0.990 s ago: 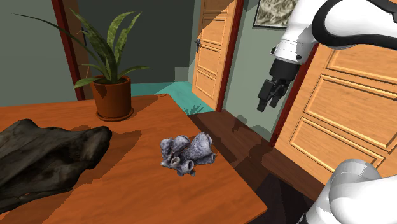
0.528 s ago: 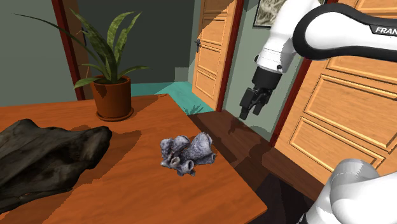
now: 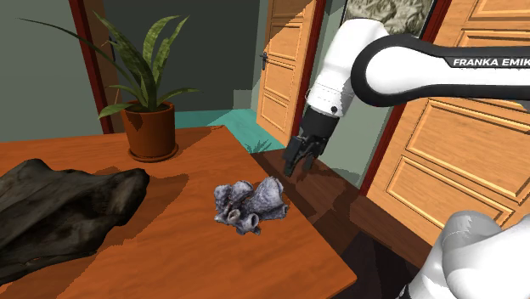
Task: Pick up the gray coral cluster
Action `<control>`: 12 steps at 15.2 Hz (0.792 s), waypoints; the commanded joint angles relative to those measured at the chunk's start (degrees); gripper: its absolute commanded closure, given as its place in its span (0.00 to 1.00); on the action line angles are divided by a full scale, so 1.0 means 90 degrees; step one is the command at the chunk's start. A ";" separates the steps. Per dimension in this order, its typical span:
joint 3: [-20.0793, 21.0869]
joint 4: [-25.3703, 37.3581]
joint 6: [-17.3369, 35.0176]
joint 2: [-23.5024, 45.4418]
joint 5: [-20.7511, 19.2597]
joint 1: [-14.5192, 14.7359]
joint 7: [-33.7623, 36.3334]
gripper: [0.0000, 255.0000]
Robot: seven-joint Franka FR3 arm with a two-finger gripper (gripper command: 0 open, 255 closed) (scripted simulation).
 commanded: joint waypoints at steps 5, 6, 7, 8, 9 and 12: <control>0.0358 -0.0092 0.0881 0.0574 0.0285 0.0181 0.0103 0.00; 0.0368 -0.0169 0.0967 0.0584 0.0299 0.0186 0.0087 0.00; 0.0378 -0.0245 0.1053 0.0595 0.0313 0.0192 0.0072 0.00; 0.0389 -0.0320 0.1140 0.0608 0.0327 0.0197 0.0056 0.00; 0.0400 -0.0394 0.1228 0.0623 0.0341 0.0202 0.0041 0.00; 0.0417 -0.0508 0.1366 0.0648 0.0364 0.0211 0.0016 0.00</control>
